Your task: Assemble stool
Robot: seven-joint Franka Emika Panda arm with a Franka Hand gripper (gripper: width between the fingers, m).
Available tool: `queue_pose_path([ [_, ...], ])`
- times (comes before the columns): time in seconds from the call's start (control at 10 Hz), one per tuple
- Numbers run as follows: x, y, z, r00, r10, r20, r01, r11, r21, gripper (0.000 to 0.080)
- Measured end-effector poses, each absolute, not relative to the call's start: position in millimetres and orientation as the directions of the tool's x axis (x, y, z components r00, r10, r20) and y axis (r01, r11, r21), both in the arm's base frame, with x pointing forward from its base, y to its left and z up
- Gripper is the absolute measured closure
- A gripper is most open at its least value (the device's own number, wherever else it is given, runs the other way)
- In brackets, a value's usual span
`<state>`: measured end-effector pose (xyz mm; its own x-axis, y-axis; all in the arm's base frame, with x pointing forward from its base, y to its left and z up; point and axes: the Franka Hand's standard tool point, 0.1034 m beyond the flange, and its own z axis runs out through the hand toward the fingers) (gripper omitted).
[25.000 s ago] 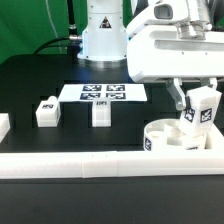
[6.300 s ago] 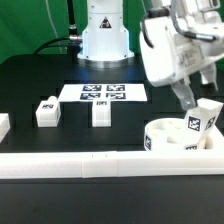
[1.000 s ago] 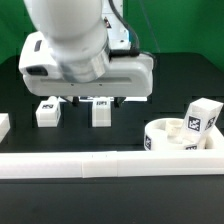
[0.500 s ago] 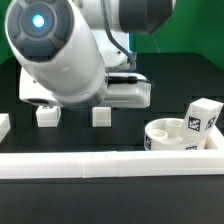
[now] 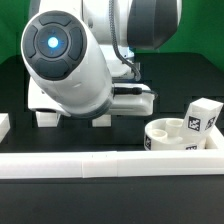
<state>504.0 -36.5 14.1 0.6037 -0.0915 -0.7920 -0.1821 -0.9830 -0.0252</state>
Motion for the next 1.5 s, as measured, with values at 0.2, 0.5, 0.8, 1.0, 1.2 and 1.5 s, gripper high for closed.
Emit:
queue_pose_path([
  [0.2, 494, -36, 5.1, 0.599, -0.099, -0.794, -0.187, -0.982, -0.018, 0.0151],
  [0.5, 492, -30, 2.4, 0.602, -0.093, -0.793, -0.176, -0.984, -0.018, 0.0372],
  [0.8, 495, -29, 5.6, 0.604, -0.092, -0.792, -0.175, -0.984, -0.019, 0.0465],
  [1.0, 509, -23, 22.0, 0.613, -0.089, -0.785, -0.171, -0.985, -0.022, 0.0465],
  [1.2, 519, -21, 52.0, 0.589, -0.085, -0.803, -0.179, -0.983, -0.028, 0.0465],
  [1.5, 530, -21, 67.5, 0.596, -0.109, -0.796, -0.194, -0.981, -0.011, 0.0463],
])
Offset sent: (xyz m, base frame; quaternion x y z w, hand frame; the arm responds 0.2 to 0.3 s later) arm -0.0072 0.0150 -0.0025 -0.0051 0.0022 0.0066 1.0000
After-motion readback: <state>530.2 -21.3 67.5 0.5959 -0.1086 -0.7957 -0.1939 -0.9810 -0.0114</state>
